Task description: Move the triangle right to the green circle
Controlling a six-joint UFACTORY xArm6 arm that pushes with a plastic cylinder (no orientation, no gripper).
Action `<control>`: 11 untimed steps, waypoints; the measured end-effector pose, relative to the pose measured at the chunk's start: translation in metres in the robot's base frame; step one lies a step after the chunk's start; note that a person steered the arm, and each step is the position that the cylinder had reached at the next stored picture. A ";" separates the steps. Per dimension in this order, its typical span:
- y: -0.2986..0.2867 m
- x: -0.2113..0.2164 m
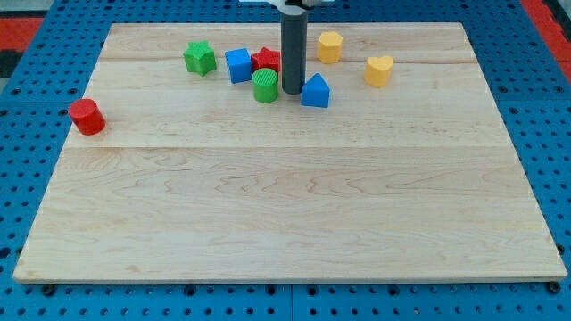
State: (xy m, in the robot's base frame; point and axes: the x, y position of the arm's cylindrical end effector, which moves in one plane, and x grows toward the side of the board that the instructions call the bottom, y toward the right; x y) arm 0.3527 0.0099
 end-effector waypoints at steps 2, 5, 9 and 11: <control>0.027 0.057; 0.060 0.010; 0.027 0.010; 0.055 0.009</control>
